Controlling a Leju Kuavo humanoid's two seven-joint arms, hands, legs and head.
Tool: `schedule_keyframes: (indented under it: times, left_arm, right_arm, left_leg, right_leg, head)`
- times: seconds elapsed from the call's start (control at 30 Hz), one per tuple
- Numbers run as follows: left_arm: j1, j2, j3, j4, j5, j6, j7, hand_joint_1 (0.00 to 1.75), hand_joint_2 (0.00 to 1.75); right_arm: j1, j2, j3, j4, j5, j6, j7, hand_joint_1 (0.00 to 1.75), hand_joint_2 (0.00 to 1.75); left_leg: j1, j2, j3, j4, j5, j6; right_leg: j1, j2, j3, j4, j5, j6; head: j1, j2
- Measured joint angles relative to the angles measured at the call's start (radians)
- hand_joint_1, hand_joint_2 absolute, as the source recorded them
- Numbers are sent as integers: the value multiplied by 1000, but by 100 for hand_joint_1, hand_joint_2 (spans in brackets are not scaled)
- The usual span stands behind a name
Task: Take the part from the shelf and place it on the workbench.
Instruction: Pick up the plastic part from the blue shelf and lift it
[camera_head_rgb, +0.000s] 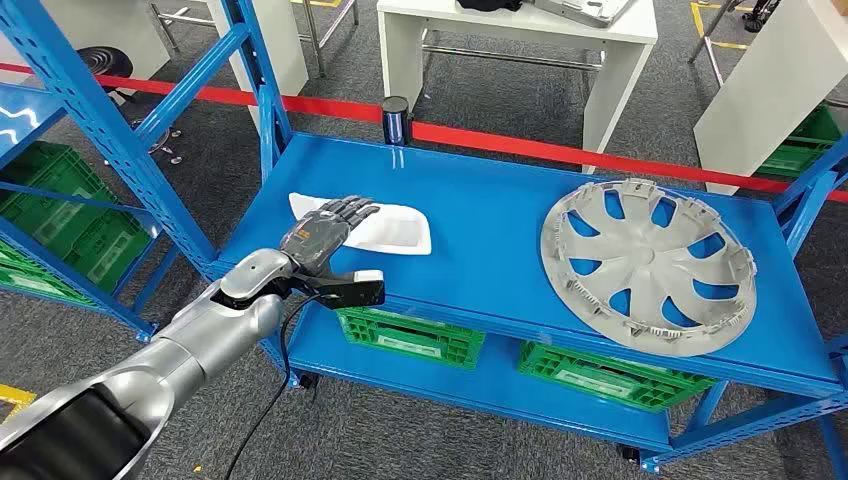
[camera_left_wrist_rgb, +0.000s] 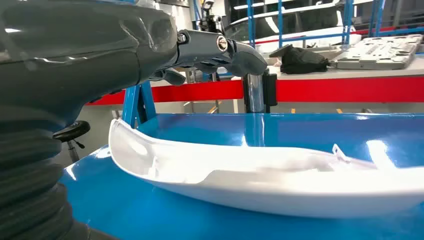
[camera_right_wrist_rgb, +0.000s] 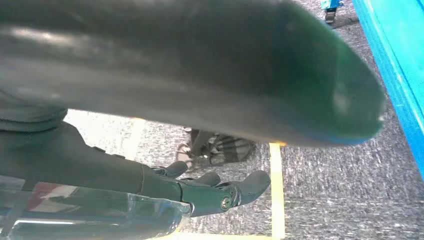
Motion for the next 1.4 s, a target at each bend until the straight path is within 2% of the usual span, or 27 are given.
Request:
schedule_keyframes:
  times: [0.1, 0.17, 0.23, 0.27, 0.33, 0.37, 0.4, 0.43, 0.5, 0.57, 0.6, 0.67, 0.73, 0.8, 0.87, 0.9, 0.93, 0.97, 1.0, 1.03, 1.07, 1.1, 1.2, 1.27, 1.3, 1.37, 1.4]
  left_arm:
    - [-1, -2, 7, 10, 0, 3, 0, 0, 175]
    - [-1, -4, 10, 20, 0, 5, 0, 0, 175]
    - [-2, -5, 16, 31, 0, 7, 0, 0, 175]
    - [-3, -7, 20, 37, 0, 8, 0, 0, 175]
    - [-2, -10, 25, 49, 0, 10, 0, 0, 175]
    - [-1, -12, 25, 55, 0, 10, 0, 0, 175]
    - [1, -13, 25, 61, 0, 9, 0, 0, 175]
    - [1, -15, 26, 67, 0, 8, 0, 0, 175]
    - [-1, -18, 28, 75, 0, 7, 0, 0, 175]
    - [-6, -21, 33, 82, 1, 6, 0, 0, 175]
    - [-8, -24, 34, 86, 1, 5, -1, 0, 175]
    - [-10, -29, 36, 95, 2, 4, -6, 0, 175]
    - [-10, -35, 39, 104, 3, 4, -13, 0, 175]
    - [-11, -43, 43, 113, 4, 4, -20, 0, 175]
    - [-8, -50, 45, 123, 5, 4, -24, 0, 175]
    - [-4, -53, 47, 129, 5, 4, -25, 0, 175]
    - [-1, -54, 48, 134, 5, 4, -25, 0, 175]
    - [1, -56, 49, 138, 5, 4, -26, 0, 175]
    - [2, -57, 50, 141, 5, 4, -27, 0, 175]
    - [1, -58, 52, 144, 5, 4, -28, 0, 175]
    - [1, -59, 53, 147, 5, 4, -30, 0, 175]
    - [0, -59, 55, 149, 5, 4, -32, 0, 175]
    - [-1, -60, 59, 157, 6, 5, -39, 0, 175]
    - [-2, -59, 62, 161, 7, 6, -40, 0, 175]
    - [-3, -58, 64, 162, 7, 6, -41, 0, 175]
    - [-2, -58, 65, 166, 8, 7, -41, 0, 175]
    - [0, -58, 65, 168, 8, 7, -41, 0, 175]
  right_arm:
    - [-6, 0, 0, 0, 2, -2, 4, 0, 0]
    - [-9, 1, 0, 0, 4, -8, 9, 0, 0]
    - [-11, 3, 0, -1, 6, -14, 15, 0, 0]
    - [-12, 4, 0, -1, 6, -16, 17, 0, 0]
    - [-14, 4, -1, -4, 6, -18, 21, 0, 0]
    - [-14, 4, -1, -5, 6, -18, 22, 0, 0]
    - [-14, 4, -1, -5, 6, -18, 23, 0, 0]
    - [-14, 4, -1, -6, 6, -18, 24, 0, 0]
    - [-14, 5, -1, -7, 6, -19, 24, 0, 0]
    - [-15, 8, -1, -9, 6, -20, 24, 0, 0]
    - [-15, 9, -1, -9, 6, -20, 24, 0, 0]
    - [-17, 10, -1, -11, 6, -22, 25, 0, 0]
    - [-18, 11, -2, -15, 6, -25, 25, 0, 0]
    - [-18, 9, -1, -20, 8, -28, 27, 0, 0]
    - [-18, 7, -1, -24, 9, -29, 29, 0, 0]
    - [-18, 6, -1, -25, 10, -29, 31, 0, 0]
    - [-18, 6, -1, -25, 11, -29, 33, 0, 0]
    - [-18, 5, -1, -26, 11, -29, 34, 0, 0]
    - [-18, 4, -1, -27, 12, -29, 36, 0, 0]
    - [-18, 3, -1, -29, 13, -29, 38, 0, 0]
    - [-19, 3, -1, -32, 14, -29, 39, 0, 0]
    - [-19, 2, -1, -34, 15, -29, 41, 0, 0]
    - [-20, 1, -1, -39, 17, -29, 44, 0, 0]
    - [-19, 1, -1, -41, 19, -28, 45, 0, 0]
    - [-19, 1, -1, -42, 18, -28, 45, 0, 0]
    - [-20, 0, -1, -44, 18, -28, 45, 0, 0]
    - [-19, 0, -1, -44, 18, -28, 45, 0, 0]
  left_leg:
    - [-6, -1, -8, 9, -5, -10]
    - [-4, -2, -11, 12, -5, -17]
    - [0, -2, -25, 41, -25, -28]
    - [3, -2, -45, 82, -49, -34]
    - [8, -2, -106, 214, -110, -43]
    - [9, -2, -136, 274, -130, -45]
    - [11, -2, -152, 305, -134, -45]
    - [11, -2, -148, 294, -118, -42]
    - [7, -3, -86, 166, -52, -28]
    - [0, -1, -25, 48, -15, -12]
    - [-4, 0, -14, 23, -13, -8]
    - [-9, 2, -13, 16, -13, -4]
    - [-4, 4, -3, -1, -2, 5]
    - [0, 5, 6, -17, 9, 14]
    - [-3, 4, 5, -18, 11, 18]
    - [-4, 4, 4, -18, 11, 18]
    - [-4, 3, 4, -17, 11, 17]
    - [-3, 3, 4, -15, 10, 16]
    - [-2, 2, 3, -12, 9, 14]
    - [-3, 1, 1, -7, 6, 9]
    - [-4, 0, -2, 1, 2, 4]
    - [-6, 0, -7, 7, 0, -1]
    - [-6, -1, -15, 15, -2, -12]
    - [-3, -2, -31, 46, -26, -23]
    - [0, -2, -53, 92, -52, -29]
    - [6, -2, -117, 231, -115, -39]
    - [9, -2, -145, 290, -135, -41]
  right_leg:
    - [4, 3, 17, -30, 8, -19]
    - [6, 5, 17, -29, 11, -33]
    - [3, 5, 18, -30, 13, -42]
    - [1, 5, 19, -31, 14, -46]
    - [3, 6, 19, -31, 14, -52]
    - [4, 6, 18, -31, 14, -53]
    - [6, 6, 18, -31, 14, -54]
    - [7, 7, 19, -31, 14, -54]
    - [10, 9, 20, -31, 15, -53]
    - [14, 9, 19, -32, 16, -51]
    - [14, 9, 18, -32, 17, -49]
    - [14, 7, 17, -36, 20, -42]
    - [14, 6, 9, -26, 14, -37]
    - [13, 5, -26, 48, -23, -40]
    - [13, 5, -86, 178, -74, -43]
    - [12, 5, -107, 223, -87, -40]
    - [11, 5, -111, 232, -85, -32]
    - [8, 4, -94, 199, -67, -22]
    - [5, 3, -60, 132, -40, -11]
    - [3, 2, -25, 64, -18, -6]
    - [1, 2, 2, 9, -1, -6]
    - [2, 3, 17, -22, 7, -11]
    - [4, 6, 19, -28, 10, -32]
    - [0, 6, 20, -30, 12, -42]
    - [-2, 6, 20, -30, 13, -46]
    - [-1, 6, 19, -30, 13, -50]
    - [-1, 7, 19, -30, 13, -50]
  head:
    - [-1, 0]
    - [-1, 0]
    - [-3, 0]
    - [-4, 0]
    - [-6, 0]
    - [-6, 0]
    - [-6, 0]
    - [-6, 0]
    - [-6, 0]
    - [-5, 0]
    - [-5, 0]
    - [-5, 0]
    - [-4, 0]
    - [-2, 0]
    - [-1, 0]
    - [-1, 0]
    - [-1, 0]
    - [-1, 0]
    - [-1, 0]
    - [0, 0]
    - [-1, 0]
    - [-1, 0]
    - [-1, 0]
    - [-3, 0]
    - [-5, 0]
    - [-7, 0]
    - [-7, 0]
